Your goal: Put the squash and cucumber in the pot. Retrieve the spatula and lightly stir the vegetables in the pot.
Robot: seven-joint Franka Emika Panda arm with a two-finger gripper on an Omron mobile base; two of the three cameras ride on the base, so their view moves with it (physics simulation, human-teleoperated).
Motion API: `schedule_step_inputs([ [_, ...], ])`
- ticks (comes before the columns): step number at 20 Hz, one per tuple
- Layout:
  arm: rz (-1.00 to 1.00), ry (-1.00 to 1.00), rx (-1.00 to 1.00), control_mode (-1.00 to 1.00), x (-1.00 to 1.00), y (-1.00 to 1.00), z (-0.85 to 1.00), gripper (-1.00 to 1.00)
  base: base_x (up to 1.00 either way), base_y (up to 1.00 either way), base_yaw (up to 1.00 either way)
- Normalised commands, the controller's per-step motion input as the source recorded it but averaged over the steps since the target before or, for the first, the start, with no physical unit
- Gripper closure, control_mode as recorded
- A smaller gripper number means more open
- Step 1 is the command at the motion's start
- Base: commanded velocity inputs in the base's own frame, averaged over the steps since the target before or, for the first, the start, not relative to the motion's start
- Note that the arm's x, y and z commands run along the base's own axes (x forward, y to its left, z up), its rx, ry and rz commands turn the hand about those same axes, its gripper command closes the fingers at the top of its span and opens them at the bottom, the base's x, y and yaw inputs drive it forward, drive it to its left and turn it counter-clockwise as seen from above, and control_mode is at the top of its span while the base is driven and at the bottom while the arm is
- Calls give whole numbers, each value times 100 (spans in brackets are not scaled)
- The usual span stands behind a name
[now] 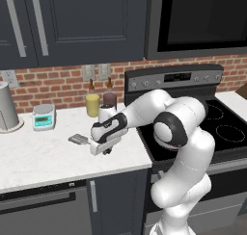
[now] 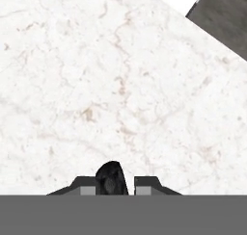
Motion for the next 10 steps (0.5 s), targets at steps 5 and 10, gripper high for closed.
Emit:
schedule_step_inputs([
  [5,15,-10,0,-100,-46,-2,10,100,0,0,0],
  [10,26,-27,-6,-100,-61,-21,68,100,0,0,0],
])
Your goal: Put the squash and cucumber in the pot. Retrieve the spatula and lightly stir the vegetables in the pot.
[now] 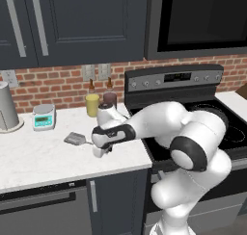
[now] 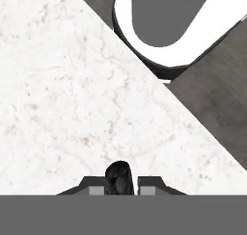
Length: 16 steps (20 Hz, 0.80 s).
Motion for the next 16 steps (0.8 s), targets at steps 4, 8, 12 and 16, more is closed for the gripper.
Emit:
schedule_step_inputs([
  [4,25,-29,-15,-100,-66,-48,95,100,0,0,0],
  [8,29,-27,-23,-100,-49,-59,99,100,0,0,0],
  [12,29,-17,-29,-100,-52,-69,100,100,0,0,0],
  [16,25,-9,-38,-100,-58,-65,100,100,0,0,0],
])
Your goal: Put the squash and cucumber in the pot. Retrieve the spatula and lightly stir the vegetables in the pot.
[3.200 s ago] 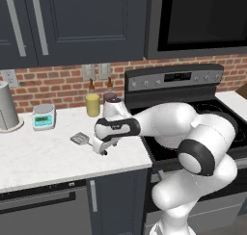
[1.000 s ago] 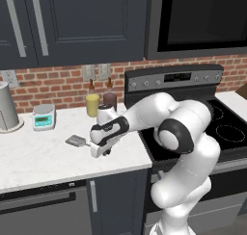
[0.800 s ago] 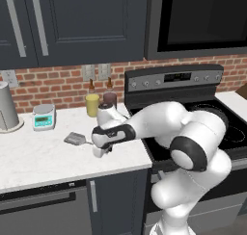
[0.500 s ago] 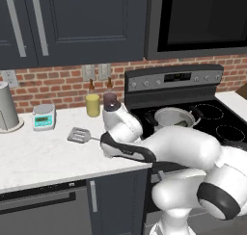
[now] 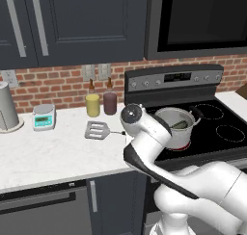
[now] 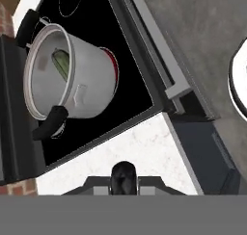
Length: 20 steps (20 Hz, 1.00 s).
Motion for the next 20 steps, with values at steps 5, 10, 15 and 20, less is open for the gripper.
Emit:
schedule_step_inputs([
  [5,21,-4,-36,-100,-49,-79,97,100,0,0,0],
  [10,22,-1,-29,-100,-20,-91,92,100,0,0,0],
  [15,19,0,-30,-100,-10,-100,93,100,0,0,0],
  [20,11,6,-36,-100,-1,-100,47,100,0,0,0],
])
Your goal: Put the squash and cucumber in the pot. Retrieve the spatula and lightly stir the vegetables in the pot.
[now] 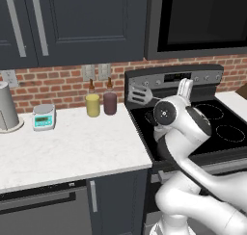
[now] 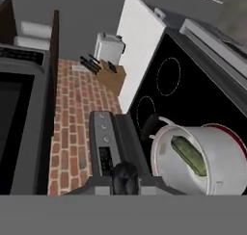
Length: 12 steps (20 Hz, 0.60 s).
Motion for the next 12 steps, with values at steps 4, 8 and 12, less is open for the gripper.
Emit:
schedule_step_inputs([
  [4,9,19,-35,-100,0,-100,26,100,0,0,0],
  [8,7,34,-42,-100,0,-90,27,100,0,0,0],
  [12,10,43,-48,-100,-4,-73,30,100,0,0,0],
])
